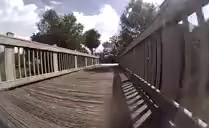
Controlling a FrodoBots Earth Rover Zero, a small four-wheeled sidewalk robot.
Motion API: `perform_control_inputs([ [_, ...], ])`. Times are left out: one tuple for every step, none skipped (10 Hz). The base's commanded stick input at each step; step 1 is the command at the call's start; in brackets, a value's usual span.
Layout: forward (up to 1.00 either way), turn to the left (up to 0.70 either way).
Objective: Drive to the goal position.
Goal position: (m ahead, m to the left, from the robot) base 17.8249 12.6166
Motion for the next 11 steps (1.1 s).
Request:
perform_control_inputs([
  [0.85, 0.0],
  [0.85, 0.0],
  [0.85, 0.0],
  [0.85, 0.0],
  [0.85, 0.0],
  [0.85, 0.0],
  [0.85, 0.0],
  [0.85, 0.0],
  [0.85, 0.0],
  [0.85, 0.0],
  [0.85, 0.0],
])
